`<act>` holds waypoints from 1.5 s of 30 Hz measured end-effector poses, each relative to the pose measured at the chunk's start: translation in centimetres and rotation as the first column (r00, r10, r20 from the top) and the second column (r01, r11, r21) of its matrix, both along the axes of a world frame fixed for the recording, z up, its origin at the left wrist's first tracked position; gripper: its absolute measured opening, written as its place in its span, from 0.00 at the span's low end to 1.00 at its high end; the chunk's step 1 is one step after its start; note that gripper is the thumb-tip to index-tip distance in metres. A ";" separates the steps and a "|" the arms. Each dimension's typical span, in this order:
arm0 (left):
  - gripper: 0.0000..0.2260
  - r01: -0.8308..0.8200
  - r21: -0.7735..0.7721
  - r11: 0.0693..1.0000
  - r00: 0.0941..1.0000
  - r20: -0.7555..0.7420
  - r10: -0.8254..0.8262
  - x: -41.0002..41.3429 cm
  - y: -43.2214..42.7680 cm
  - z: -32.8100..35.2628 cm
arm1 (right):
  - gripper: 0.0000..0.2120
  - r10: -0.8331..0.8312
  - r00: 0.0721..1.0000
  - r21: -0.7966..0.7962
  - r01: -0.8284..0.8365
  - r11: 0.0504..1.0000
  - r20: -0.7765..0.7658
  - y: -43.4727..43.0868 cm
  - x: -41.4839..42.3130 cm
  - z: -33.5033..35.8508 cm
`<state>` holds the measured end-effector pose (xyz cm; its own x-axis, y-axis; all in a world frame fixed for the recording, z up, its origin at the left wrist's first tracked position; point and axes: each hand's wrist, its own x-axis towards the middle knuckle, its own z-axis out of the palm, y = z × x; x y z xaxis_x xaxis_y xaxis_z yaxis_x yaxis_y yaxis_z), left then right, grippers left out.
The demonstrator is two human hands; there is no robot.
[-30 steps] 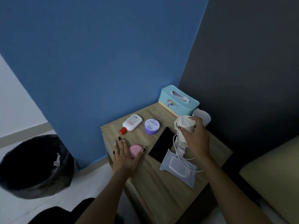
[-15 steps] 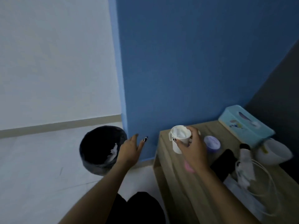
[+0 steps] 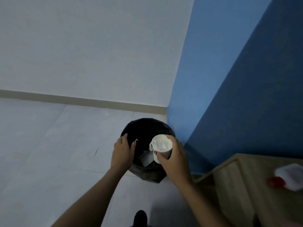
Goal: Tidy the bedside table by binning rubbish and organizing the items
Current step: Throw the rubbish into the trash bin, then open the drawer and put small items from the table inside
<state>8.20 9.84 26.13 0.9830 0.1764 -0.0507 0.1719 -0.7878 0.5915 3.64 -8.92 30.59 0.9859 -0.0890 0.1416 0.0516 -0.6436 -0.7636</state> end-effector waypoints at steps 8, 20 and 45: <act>0.31 -0.027 -0.027 0.999 0.997 -0.075 0.025 3.4 0.2 -7.8 | 0.29 -0.002 0.999 -0.011 0.002 1.000 -0.054 3.1 6.7 -8.9; 0.32 -0.079 -0.088 0.993 0.991 -0.116 0.069 2.3 0.2 -10.6 | 0.29 0.038 0.991 -0.048 -0.044 0.998 -0.130 2.8 6.5 -12.0; 0.32 0.333 -0.147 0.931 0.943 0.056 -0.329 -8.7 -13.3 12.9 | 0.28 -0.359 0.932 -0.051 0.356 0.933 -0.056 -15.3 -16.0 8.4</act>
